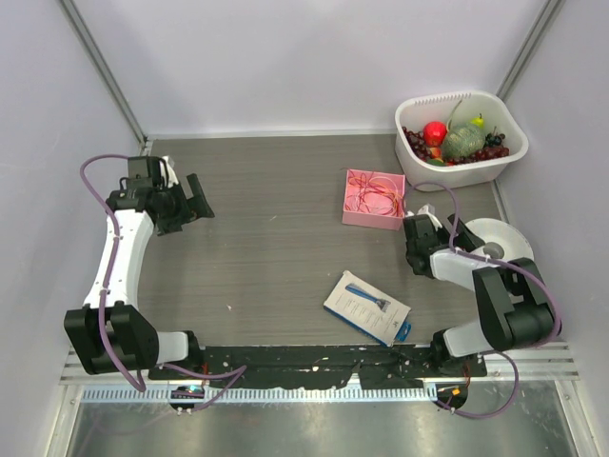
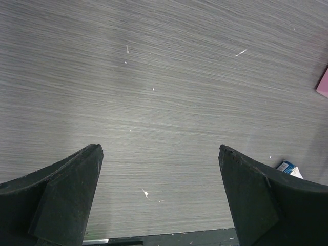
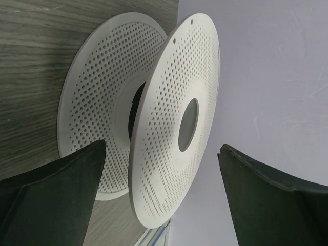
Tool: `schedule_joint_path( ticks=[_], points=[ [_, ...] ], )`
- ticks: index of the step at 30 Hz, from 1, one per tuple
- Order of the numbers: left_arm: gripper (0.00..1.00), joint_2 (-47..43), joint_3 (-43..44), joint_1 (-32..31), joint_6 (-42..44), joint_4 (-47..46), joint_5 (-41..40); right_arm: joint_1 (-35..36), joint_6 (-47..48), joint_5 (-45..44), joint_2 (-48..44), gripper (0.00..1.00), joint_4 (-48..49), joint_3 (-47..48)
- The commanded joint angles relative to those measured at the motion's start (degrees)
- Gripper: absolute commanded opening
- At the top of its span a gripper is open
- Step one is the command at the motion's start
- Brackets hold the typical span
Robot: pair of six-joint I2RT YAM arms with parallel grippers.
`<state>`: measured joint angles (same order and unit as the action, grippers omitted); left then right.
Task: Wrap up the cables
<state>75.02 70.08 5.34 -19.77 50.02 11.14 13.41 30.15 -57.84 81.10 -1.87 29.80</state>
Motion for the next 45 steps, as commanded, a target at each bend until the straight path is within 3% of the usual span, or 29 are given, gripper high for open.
schedule_joint_path(
  ticks=[1,7,10,14,15,18,19,21,22,26,29,34,37,45],
  points=[
    [1.0,0.3,1.11,0.19,-0.45,-2.03,0.9,0.21,5.69,-5.35,2.39,0.94,14.42,-1.93],
    [1.0,0.21,0.76,0.1,-0.53,-2.47,0.99,0.21,13.69,-7.37,5.91,0.83,28.23,-5.72],
    [1.0,0.56,0.93,0.11,-0.71,-2.3,1.61,0.13,21.07,-8.42,7.23,0.73,40.57,-8.87],
    [1.0,0.3,1.55,0.1,-0.62,-1.77,1.78,0.04,28.9,-8.69,8.72,0.54,50.37,-11.34],
    [1.0,0.39,1.55,0.11,-0.62,-1.59,1.78,0.13,29.69,-8.6,8.81,0.42,50.56,-11.43],
    [1.0,0.39,1.55,0.1,-0.88,-1.59,1.26,0.13,31.1,-7.55,8.29,0.24,50.29,-11.78],
    [1.0,0.39,1.55,0.02,-0.71,-1.5,1.0,0.13,31.98,-7.02,7.68,0.13,50.99,-11.96],
    [1.0,0.3,1.46,0.11,-0.88,-1.59,0.9,0.13,34.61,-6.5,6.45,0.01,52.4,-12.4],
    [1.0,0.12,1.37,0.11,-0.88,-1.68,0.99,0.13,35.67,-6.49,5.22,0.01,52.41,-12.31],
    [1.0,-0.05,1.02,0.02,-0.97,-1.85,1.43,0.39,34.9,-4.3,-2.76,0.01,43.82,-11.09],
    [1.0,0.21,0.84,0.1,-0.88,-1.68,1.52,1.09,30.41,-0.01,-9.45,0.01,26.02,-8.02],
    [1.0,-0.05,0.84,0.1,-0.8,-1.42,1.87,2.59,28.57,1.94,-17.01,0.01,15.17,-5.02],
    [1.0,-0.4,0.84,0.1,-0.1,-0.89,2.05,3.46,21.12,7.12,-20.45,0.01,-1.05,0.15],
    [1.0,-1.98,0.76,0.11,2.02,0.7,2.49,9.0,16.35,13.72,-29.85,0.01,-20.44,9.47]
  ],
)
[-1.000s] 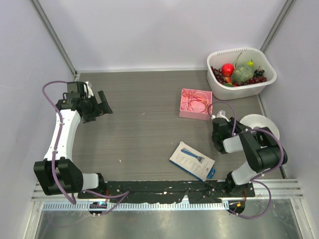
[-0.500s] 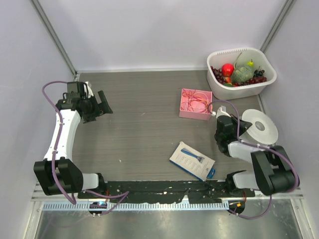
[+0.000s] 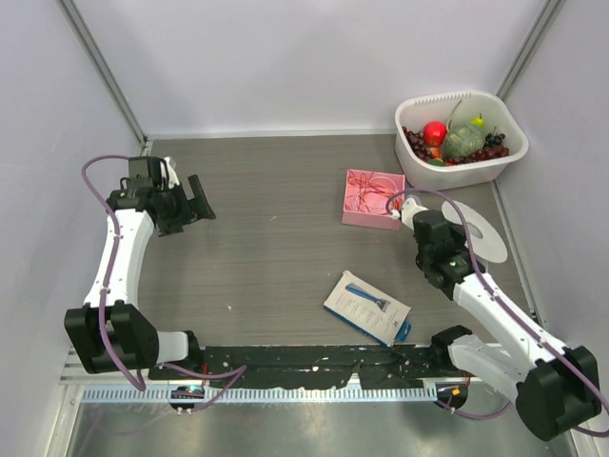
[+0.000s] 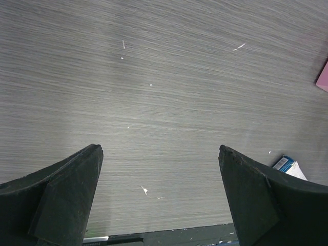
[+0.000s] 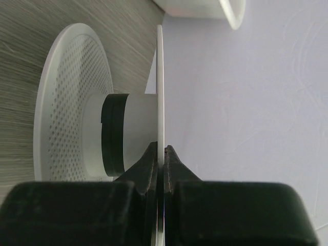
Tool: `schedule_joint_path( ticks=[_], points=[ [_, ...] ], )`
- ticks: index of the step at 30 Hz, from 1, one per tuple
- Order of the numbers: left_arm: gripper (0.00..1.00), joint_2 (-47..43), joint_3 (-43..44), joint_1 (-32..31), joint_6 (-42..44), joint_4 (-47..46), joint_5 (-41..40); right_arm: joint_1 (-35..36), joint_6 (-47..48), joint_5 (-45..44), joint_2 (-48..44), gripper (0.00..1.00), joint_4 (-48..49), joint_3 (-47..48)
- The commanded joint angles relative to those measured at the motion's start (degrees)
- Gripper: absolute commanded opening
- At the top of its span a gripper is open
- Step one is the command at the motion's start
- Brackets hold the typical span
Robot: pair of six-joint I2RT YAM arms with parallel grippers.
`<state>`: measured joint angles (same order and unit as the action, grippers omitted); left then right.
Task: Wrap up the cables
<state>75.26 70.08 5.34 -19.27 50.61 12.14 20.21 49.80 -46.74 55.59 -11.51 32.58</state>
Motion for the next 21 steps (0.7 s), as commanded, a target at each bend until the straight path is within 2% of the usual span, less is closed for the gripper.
schedule_joint_path(
  ticks=[1,7,13,18,21],
  points=[
    [1.0,-2.49,0.67,0.11,1.51,-0.16,1.66,2.47,-3.83,3.75,-4.61,0.01,-13.86,7.58],
    [1.0,-3.02,1.63,0.02,1.86,0.36,4.99,5.1,-9.54,12.09,-5.15,0.01,-26.26,19.87],
    [1.0,-3.54,3.48,0.02,3.62,2.21,8.07,11.77,-15.78,19.84,-2.51,0.01,-35.67,32.61],
    [1.0,-3.72,4.62,0.11,4.94,3.79,15.44,17.14,-18.95,27.48,1.26,0.01,-39.2,41.33],
    [1.0,-3.54,5.76,0.28,4.85,4.41,17.74,21.43,-19.65,29.95,3.72,0.01,-37.81,45.45]
  ],
)
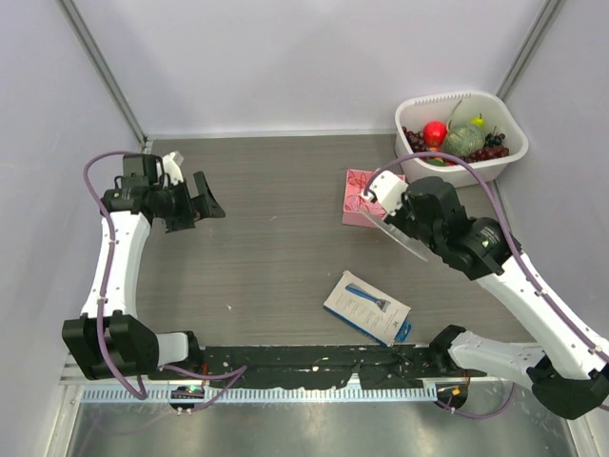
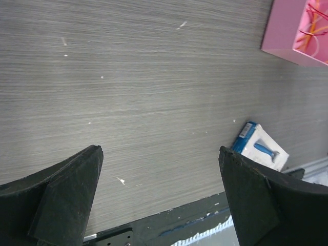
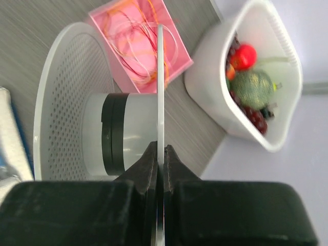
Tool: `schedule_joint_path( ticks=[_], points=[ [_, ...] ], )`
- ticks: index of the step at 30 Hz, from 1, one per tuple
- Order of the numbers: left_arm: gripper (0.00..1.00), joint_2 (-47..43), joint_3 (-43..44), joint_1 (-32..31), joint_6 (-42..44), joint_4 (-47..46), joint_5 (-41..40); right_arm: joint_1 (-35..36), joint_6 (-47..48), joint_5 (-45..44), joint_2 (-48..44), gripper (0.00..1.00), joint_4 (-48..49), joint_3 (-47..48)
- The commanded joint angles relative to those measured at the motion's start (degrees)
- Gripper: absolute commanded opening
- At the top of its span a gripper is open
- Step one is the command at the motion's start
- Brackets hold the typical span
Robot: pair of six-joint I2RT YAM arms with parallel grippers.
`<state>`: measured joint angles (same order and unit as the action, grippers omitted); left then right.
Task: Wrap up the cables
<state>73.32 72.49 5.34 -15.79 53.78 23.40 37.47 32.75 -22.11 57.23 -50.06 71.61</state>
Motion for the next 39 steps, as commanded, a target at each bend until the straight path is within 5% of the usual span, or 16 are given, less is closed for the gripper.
schedule_joint_path(
  ticks=[1,6,12,20,24,32,36,39],
  points=[
    [1.0,-1.51,3.97,0.45,1.29,1.5,6.57,5.4,-2.61,5.41,2.88,0.01,1.54,7.04],
    [1.0,0.42,5.56,7.98,-1.16,2.04,12.61,15.23,3.96,-0.2,7.79,0.01,13.92,8.72],
    [1.0,1.74,0.03,20.57,-9.69,-5.6,28.71,26.15,23.47,-10.31,14.29,0.01,44.31,-3.39],
    [1.0,0.51,-3.05,21.02,-7.06,-5.7,26.0,25.64,33.16,-8.4,31.09,0.01,75.5,-7.53],
    [1.0,-2.47,-7.62,21.02,-9.87,-10.8,25.73,24.76,35.09,-7.34,40.4,0.01,85.88,-8.94],
    [1.0,0.24,-3.94,21.02,-6.44,-6.67,24.41,24.05,41.07,-8.21,56.22,0.01,102.17,-7.02],
    [1.0,1.65,-3.32,21.02,-6.88,-7.11,25.2,23.87,42.74,-7.95,58.6,0.12,103.32,-8.59],
    [1.0,2.44,-3.06,21.02,-7.32,-7.55,25.64,24.05,44.32,-8.21,59.75,0.36,107.7,-11.05]
  ],
)
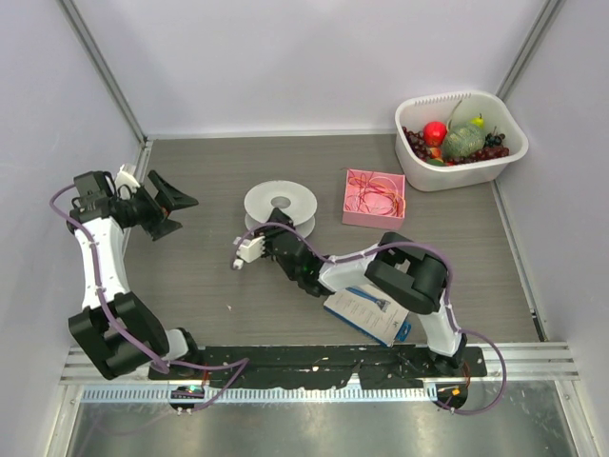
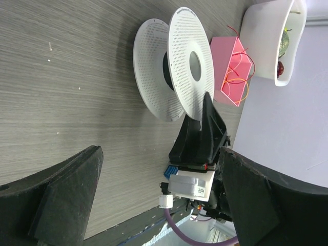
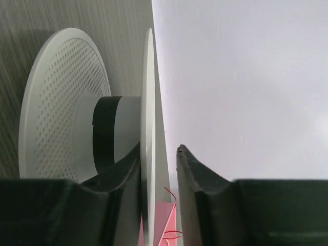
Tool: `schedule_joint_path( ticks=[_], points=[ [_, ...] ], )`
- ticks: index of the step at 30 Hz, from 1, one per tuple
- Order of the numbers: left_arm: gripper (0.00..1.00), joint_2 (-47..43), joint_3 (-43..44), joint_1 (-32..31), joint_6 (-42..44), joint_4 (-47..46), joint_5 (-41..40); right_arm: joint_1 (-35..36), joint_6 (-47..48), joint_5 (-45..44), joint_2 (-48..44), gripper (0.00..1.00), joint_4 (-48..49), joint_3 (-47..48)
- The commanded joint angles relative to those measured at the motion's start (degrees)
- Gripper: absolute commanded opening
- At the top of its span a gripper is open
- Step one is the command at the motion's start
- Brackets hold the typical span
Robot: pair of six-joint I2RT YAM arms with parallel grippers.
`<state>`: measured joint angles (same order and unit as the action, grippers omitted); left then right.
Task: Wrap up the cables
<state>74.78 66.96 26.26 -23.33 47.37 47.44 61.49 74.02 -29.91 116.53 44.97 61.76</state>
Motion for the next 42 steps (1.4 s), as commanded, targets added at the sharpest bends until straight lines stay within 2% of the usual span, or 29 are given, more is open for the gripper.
schedule_joint_path(
  ticks=[1,3,11,17,21,24,25,27,28,32,35,39,42],
  points=[
    [1.0,1.33,2.56,0.11,0.22,-1.14,1.69,-0.06,3.5,-0.93,1.06,0.44,13.82,-2.33],
    [1.0,1.5,2.74,0.11,0.13,-1.32,1.69,0.03,3.77,-1.38,1.77,0.52,14.88,-3.83],
    [1.0,0.71,1.51,0.11,-0.14,-1.85,1.6,1.61,-1.41,-0.5,-1.74,0.68,9.35,-8.32],
    [1.0,-0.43,1.33,0.11,0.74,-1.32,0.81,2.75,-8.53,6.43,-8.59,0.82,-10.58,-8.67],
    [1.0,-1.13,1.86,0.11,3.28,0.52,0.55,4.33,-16.07,10.04,-14.56,0.84,-22.52,-7.53],
    [1.0,-1.31,3.44,-0.5,6.18,3.07,-1.2,4.86,-25.04,17.58,-22.63,0.85,-41.82,-0.8],
    [1.0,-1.39,3.96,-0.94,7.24,4.12,-2.08,4.78,-28.98,18.48,-23.71,0.85,-44.59,0.63],
    [1.0,-1.48,5.19,-2.61,10.14,5.53,-4.1,4.25,-33.21,20.41,-26.35,0.85,-56.69,5.29],
    [1.0,-1.57,5.72,-3.75,12.06,6.14,-5.42,3.73,-34.63,21.72,-27.83,0.85,-58.66,8.0],
    [1.0,-1.92,8.88,-12.96,17.61,7.64,-14.89,-4.43,-42.45,28.04,-30.92,0.85,-67.9,13.37],
    [1.0,-1.75,11.96,-20.61,20.77,8.0,-22.54,-15.22,-46.67,32.1,-31.1,0.85,-73.25,16.28],
    [1.0,-0.08,15.56,-25.73,25.16,9.22,-24.67,-28.32,-51.69,38.59,-29.87,0.81,-80.11,22.25],
    [1.0,1.24,16.71,-29.59,27.02,9.4,-25.73,-37.2,-56.16,40.1,-29.61,0.81,-82.06,23.67]
  ],
)
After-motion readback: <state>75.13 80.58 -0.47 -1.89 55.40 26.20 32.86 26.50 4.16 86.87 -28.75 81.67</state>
